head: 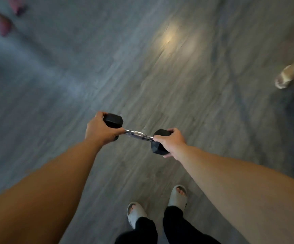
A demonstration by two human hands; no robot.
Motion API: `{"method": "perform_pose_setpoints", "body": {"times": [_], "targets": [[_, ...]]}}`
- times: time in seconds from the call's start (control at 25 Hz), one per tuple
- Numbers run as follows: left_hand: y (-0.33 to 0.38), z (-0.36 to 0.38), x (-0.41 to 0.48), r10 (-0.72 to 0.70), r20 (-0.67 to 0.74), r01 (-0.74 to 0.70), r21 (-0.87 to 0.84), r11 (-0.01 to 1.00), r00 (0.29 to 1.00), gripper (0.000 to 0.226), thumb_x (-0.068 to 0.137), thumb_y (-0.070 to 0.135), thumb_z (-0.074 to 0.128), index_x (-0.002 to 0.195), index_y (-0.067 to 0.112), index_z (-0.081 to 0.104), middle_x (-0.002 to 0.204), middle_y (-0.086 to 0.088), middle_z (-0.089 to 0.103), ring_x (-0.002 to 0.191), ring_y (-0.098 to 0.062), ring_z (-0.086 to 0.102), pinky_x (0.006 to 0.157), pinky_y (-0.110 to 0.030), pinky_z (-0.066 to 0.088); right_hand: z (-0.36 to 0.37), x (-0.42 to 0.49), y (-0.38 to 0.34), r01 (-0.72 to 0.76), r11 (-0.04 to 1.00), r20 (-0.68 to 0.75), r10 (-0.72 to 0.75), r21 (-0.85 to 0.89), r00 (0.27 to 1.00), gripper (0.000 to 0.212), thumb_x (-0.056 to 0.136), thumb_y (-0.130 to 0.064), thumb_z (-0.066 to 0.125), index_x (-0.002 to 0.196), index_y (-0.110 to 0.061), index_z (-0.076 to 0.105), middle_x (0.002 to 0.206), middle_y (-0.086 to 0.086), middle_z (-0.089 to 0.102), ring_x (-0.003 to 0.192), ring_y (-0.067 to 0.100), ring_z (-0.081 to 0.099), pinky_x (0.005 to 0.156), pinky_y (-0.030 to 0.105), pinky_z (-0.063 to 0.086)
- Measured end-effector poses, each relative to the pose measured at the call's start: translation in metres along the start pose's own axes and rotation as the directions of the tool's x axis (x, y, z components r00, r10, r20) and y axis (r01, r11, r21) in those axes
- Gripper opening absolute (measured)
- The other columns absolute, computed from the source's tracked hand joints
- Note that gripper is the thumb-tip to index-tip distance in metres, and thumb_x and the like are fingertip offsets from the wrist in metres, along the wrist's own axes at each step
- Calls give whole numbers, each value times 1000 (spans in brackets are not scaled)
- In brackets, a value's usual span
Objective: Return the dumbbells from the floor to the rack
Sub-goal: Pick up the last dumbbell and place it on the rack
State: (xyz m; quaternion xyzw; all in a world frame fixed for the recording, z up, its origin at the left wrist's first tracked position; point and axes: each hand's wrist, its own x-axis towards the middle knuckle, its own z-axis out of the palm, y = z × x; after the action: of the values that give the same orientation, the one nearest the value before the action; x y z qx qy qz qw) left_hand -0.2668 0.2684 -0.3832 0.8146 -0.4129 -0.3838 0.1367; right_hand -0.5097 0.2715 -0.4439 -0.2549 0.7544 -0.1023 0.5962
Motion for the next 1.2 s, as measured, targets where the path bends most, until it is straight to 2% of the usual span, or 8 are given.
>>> {"method": "perform_pose_setpoints", "body": {"times": [0.12,0.28,0.4,0.56,0.68,0.8,1.0,1.2], "targets": [[138,-68,-23,195,29,-196,81,977,980,79,58,33,100,124,23,57,105,-5,63,70,-7,57,44,-17,41,-61,-82,-66,68,970,-84,-50,232,995,61,65,-30,89,115,-23,54,119,7,62,89,25,66,59,50,66],[296,-104,-51,436,128,-454,183,872,891,76,49,40,100,113,29,60,99,-4,67,75,-18,68,52,-31,60,-140,-150,-116,113,873,-172,-34,473,984,61,67,-28,90,118,-20,57,117,12,65,97,35,71,52,46,64],[388,-73,-65,589,255,-639,217,738,767,73,47,41,100,108,28,61,93,-2,65,67,-17,69,50,-26,59,-197,-171,-120,193,771,-323,18,606,946,69,54,-33,91,114,-15,61,111,14,70,88,33,74,49,50,63],[453,3,-92,706,460,-842,266,470,539,77,45,47,90,113,31,58,104,-4,61,87,-26,63,64,-35,59,-244,-194,-85,245,661,-472,187,709,862,59,55,-34,91,102,-19,58,105,10,69,83,28,70,50,46,63],[488,59,-133,684,618,-919,209,333,388,75,50,44,91,116,29,59,109,-3,59,94,-26,60,69,-31,52,-262,-216,-44,243,511,-450,332,825,829,55,59,-33,92,101,-22,58,104,11,67,92,34,70,58,56,65],[507,117,-191,634,748,-978,106,178,196,77,49,44,92,118,26,62,112,-3,63,93,-22,62,70,-28,50,-276,-240,4,251,362,-405,451,897,795,42,62,-30,87,97,-14,70,95,17,73,84,36,72,58,50,65],[519,216,-318,518,852,-997,-68,-39,-79,80,48,40,95,119,24,62,113,-3,63,96,-22,63,77,-32,53,-303,-276,95,336,116,-334,614,935,715,55,44,-37,84,93,-13,78,93,19,76,80,35,76,54,55,64],[520,310,-462,389,884,-955,-178,-236,-260,70,44,48,93,102,32,58,100,2,66,89,-23,66,69,-34,55,-357,-323,187,488,-70,-303,704,870,642,22,70,-22,83,89,-12,74,83,13,69,75,30,70,69,57,65]]}}
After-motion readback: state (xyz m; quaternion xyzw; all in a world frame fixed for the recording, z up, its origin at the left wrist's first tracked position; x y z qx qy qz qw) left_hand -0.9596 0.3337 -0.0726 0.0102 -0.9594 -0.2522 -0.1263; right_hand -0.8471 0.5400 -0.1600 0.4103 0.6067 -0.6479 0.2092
